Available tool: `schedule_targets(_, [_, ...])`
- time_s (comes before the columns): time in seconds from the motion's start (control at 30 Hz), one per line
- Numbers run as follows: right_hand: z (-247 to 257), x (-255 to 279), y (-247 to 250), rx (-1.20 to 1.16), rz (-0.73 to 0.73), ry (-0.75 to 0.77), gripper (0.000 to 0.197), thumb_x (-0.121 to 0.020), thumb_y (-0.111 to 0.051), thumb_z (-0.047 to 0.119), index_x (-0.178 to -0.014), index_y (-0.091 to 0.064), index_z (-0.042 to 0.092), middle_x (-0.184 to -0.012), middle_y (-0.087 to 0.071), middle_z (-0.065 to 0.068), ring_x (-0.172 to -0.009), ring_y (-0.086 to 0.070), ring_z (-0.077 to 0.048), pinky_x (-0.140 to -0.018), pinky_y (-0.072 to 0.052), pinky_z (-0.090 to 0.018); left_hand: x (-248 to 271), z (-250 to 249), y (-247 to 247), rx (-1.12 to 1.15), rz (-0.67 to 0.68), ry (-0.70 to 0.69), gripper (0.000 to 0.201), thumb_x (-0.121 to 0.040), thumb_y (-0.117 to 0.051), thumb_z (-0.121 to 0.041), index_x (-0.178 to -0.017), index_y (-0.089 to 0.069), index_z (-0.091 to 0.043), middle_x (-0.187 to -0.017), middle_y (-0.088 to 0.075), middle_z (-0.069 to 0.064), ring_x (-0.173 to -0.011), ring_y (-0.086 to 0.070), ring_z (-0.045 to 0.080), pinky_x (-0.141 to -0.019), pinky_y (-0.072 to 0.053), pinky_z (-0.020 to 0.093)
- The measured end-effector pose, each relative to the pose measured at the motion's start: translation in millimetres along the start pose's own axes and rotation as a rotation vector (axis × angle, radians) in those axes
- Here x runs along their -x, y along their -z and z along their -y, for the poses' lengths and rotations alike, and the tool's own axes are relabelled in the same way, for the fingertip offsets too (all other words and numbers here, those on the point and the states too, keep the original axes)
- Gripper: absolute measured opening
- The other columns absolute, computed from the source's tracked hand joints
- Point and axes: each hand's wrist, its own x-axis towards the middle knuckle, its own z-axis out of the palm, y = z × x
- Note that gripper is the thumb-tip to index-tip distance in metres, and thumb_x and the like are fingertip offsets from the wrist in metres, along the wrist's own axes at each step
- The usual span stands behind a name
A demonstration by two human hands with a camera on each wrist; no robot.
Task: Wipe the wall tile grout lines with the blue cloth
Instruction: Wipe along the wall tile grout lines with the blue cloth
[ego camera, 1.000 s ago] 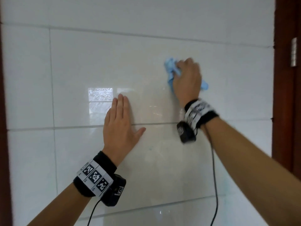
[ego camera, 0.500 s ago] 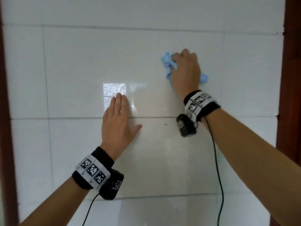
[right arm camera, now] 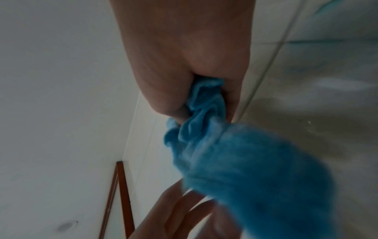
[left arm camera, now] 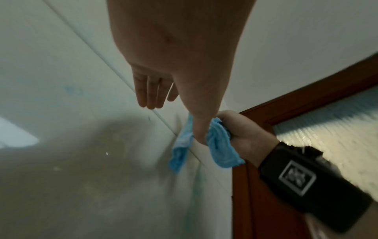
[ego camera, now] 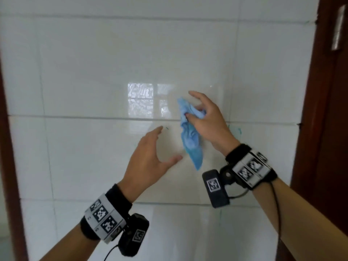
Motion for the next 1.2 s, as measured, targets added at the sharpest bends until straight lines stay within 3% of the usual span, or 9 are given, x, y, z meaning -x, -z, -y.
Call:
schedule_targets(0.07, [-4, 30, 4, -0.091, 0.101, -0.055, 0.046, -0.095, -0.071, 0.004, -0.128, -0.063, 0.034, -0.109, -0.07, 0.013, -0.097, -0.065, 0.004, -0.089, -0.051, -0.018, 14, -12, -13, 0.104, 0.074, 0.031, 0.101, -0.071, -0.082, -0.064, -0.154, -0.043, -0.022, -0.135, -0.059, -0.012, -0.115, -0.058, 0.002, -0.094, -0.047, 0.015])
schedule_targets(0.13, [-10, 55, 5, -0.148, 0.115, -0.081, 0.037, -0.096, -0.07, 0.005, -0.123, -0.067, 0.031, -0.116, -0.073, 0.006, -0.106, -0.068, -0.007, -0.091, -0.053, -0.023, 25, -17, -25, 0.206, 0.147, 0.059, 0.091, -0.071, -0.087, -0.055, -0.148, -0.049, -0.024, -0.126, -0.064, -0.016, -0.107, -0.062, -0.004, -0.084, -0.047, 0.009])
schedule_targets(0.37, [-34, 103, -12, -0.472, 0.062, -0.294, 0.034, -0.103, -0.061, 0.006, -0.134, -0.059, 0.017, -0.116, -0.073, -0.013, -0.103, -0.071, -0.027, -0.089, -0.059, -0.047, 42, -9, -37, 0.482, 0.211, 0.199, 0.047, -0.076, -0.09, -0.019, -0.118, -0.07, -0.02, -0.092, -0.079, -0.009, -0.086, -0.075, 0.007, -0.074, -0.06, 0.028])
schedule_targets(0.53, [-50, 119, -27, -0.469, -0.016, -0.285, 0.035, -0.103, -0.06, 0.007, -0.138, -0.054, 0.012, -0.109, -0.074, -0.014, -0.098, -0.072, -0.025, -0.083, -0.06, -0.039, 42, 19, -24, 0.493, 0.204, 0.216, 0.033, -0.072, -0.071, -0.021, -0.104, -0.074, -0.026, -0.085, -0.078, -0.009, -0.08, -0.074, 0.007, -0.068, -0.054, 0.018])
schedule_targets(0.7, [-65, 140, -47, -0.259, -0.042, -0.234, 0.03, -0.099, -0.064, -0.001, -0.128, -0.063, 0.008, -0.113, -0.076, -0.003, -0.101, -0.073, -0.015, -0.081, -0.056, -0.023, 38, 50, 0, 0.48, 0.146, 0.247, 0.025, -0.085, -0.068, 0.008, -0.091, -0.076, -0.015, -0.082, -0.078, -0.001, -0.074, -0.074, 0.017, -0.065, -0.055, 0.028])
schedule_targets(0.77, [-70, 148, -61, -0.151, -0.012, -0.226, 0.028, -0.097, -0.067, -0.002, -0.121, -0.07, 0.012, -0.108, -0.077, 0.0, -0.092, -0.072, -0.009, -0.077, -0.054, -0.02, 39, 55, 4, 0.475, 0.16, 0.249, 0.022, -0.085, -0.069, 0.006, -0.087, -0.076, -0.014, -0.079, -0.078, 0.0, -0.073, -0.074, 0.021, -0.066, -0.058, 0.033])
schedule_targets(0.9, [-73, 161, -89, -0.057, 0.021, -0.258, 0.035, -0.096, -0.067, 0.001, -0.123, -0.075, 0.021, -0.111, -0.076, 0.004, -0.095, -0.073, -0.006, -0.078, -0.056, -0.021, 39, 55, -1, 0.432, 0.127, 0.292, 0.014, -0.083, -0.079, -0.002, -0.085, -0.074, -0.015, -0.072, -0.076, -0.004, -0.066, -0.073, 0.009, -0.06, -0.054, 0.017])
schedule_targets(1.1, [-57, 156, -98, -0.404, 0.247, -0.391, 0.031, -0.104, -0.061, 0.016, -0.135, -0.067, 0.02, -0.114, -0.077, 0.0, -0.102, -0.075, -0.018, -0.082, -0.058, -0.027, 25, 60, 9, 0.204, 0.038, 0.19, 0.021, -0.079, -0.084, -0.017, -0.081, -0.064, -0.022, -0.074, -0.068, -0.008, -0.066, -0.065, 0.008, -0.058, -0.051, 0.018])
schedule_targets(1.2, [-59, 150, -114, -0.3, 0.208, -0.307, 0.037, -0.095, -0.075, 0.021, -0.131, -0.068, 0.023, -0.11, -0.078, 0.003, -0.098, -0.075, -0.015, -0.078, -0.059, -0.024, 15, 61, 21, 0.228, 0.084, 0.227, 0.022, -0.077, -0.088, -0.014, -0.07, -0.069, -0.02, -0.065, -0.071, -0.005, -0.057, -0.065, 0.004, -0.057, -0.053, 0.019])
